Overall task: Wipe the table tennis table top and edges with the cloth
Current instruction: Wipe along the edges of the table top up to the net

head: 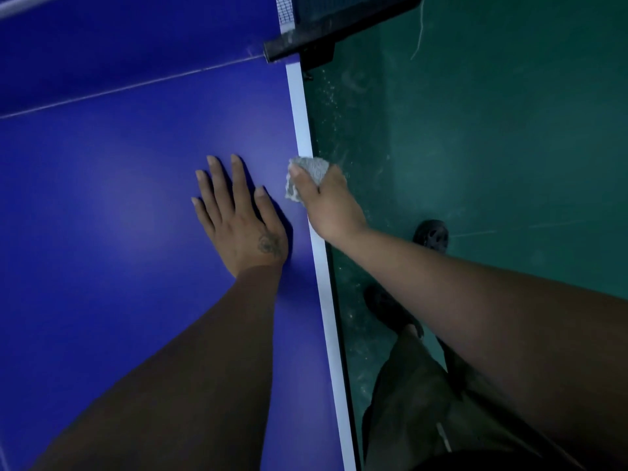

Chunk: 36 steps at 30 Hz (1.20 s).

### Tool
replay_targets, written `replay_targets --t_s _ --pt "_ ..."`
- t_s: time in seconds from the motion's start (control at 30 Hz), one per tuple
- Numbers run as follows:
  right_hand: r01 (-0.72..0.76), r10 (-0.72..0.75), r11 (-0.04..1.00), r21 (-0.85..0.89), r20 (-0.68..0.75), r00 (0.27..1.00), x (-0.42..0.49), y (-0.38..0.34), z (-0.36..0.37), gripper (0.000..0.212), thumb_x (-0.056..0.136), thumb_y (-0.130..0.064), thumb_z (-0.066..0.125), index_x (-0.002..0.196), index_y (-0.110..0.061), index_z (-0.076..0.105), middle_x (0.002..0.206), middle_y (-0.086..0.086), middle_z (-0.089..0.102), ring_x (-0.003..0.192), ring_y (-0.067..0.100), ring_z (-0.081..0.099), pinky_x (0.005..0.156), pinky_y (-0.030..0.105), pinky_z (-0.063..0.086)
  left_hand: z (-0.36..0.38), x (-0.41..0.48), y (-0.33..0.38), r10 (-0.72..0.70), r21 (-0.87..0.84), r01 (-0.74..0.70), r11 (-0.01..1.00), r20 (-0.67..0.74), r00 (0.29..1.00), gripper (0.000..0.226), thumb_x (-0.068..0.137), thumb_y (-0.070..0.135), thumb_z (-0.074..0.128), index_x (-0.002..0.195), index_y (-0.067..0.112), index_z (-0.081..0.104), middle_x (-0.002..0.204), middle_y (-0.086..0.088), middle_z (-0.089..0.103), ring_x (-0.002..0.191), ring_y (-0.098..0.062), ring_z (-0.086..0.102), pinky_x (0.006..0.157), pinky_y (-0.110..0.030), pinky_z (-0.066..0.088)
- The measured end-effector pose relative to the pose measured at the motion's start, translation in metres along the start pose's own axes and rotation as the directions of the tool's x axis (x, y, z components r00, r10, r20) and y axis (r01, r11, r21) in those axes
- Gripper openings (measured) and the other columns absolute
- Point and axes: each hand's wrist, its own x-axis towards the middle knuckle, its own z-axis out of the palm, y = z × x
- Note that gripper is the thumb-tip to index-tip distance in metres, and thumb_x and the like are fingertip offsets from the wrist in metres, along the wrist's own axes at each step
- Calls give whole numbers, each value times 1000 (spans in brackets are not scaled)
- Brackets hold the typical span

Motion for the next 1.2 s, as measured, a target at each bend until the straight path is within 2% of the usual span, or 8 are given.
replay_targets --t_s 0.1,0.23,0.43,0.57,0.8,0.97,1.1,1.2 --pt "16 -15 999 -35 27 1000 -33 23 2 62 106 -58 53 144 -11 41 134 8 55 107 21 59 84 31 43 0 0 0 10 -7 -10 1000 -10 1000 56 114 32 40 168 19 37 178 -8 26 166 -30 18 133 -57 14" --pt "-52 67 994 -92 162 984 -88 63 3 77 106 -56 51 161 -11 22 144 10 52 123 24 61 104 40 51 1 -1 -1 23 -15 -23 1000 -7 1000 56 114 32 40 169 19 36 178 -8 25 167 -30 16 133 -58 14" --pt "-79 85 995 -56 102 991 -56 42 8 63 105 -57 51 142 -7 43 133 12 59 112 25 64 98 41 52 3 -2 -6 39 -8 -39 999 -23 999 56 115 33 39 168 19 36 178 -9 26 167 -30 17 132 -59 17" --pt "-29 32 998 -56 56 998 -11 3 -2 61 105 -60 50 136 -8 44 130 11 58 104 24 63 82 32 44 1 -3 -5 39 -5 -40 999 -16 999 56 114 31 40 168 17 37 177 -10 27 166 -30 18 132 -60 17" --pt "14 -14 999 -34 18 1000 63 -61 -13 61 107 -61 47 137 -9 39 136 11 54 107 22 59 82 31 42 1 -3 -7 25 -14 -25 1000 -15 1000 57 113 32 40 168 17 38 177 -10 27 166 -31 19 133 -59 16" --pt "40 -39 999 10 -32 999 18 -25 -3 41 107 -48 59 129 -19 41 122 3 56 91 -3 58 69 1 42 1 -3 -8 32 -6 -32 999 -6 999 57 113 32 40 169 19 36 178 -9 25 167 -29 17 133 -58 16" --pt "6 -5 999 -32 46 999 -22 6 5 74 106 -45 58 161 -7 26 148 16 48 128 28 58 110 43 49 1 -3 -8 22 -9 -22 1000 8 1000 58 113 32 41 169 19 35 179 -8 23 167 -28 14 134 -57 14" --pt "-4 3 999 -38 -23 1000 -25 5 8 75 105 -44 60 160 -3 29 150 18 48 133 30 55 112 41 46 1 -3 -7 18 -12 -18 1000 8 1000 58 113 32 42 169 20 35 179 -8 22 167 -28 13 134 -57 14"
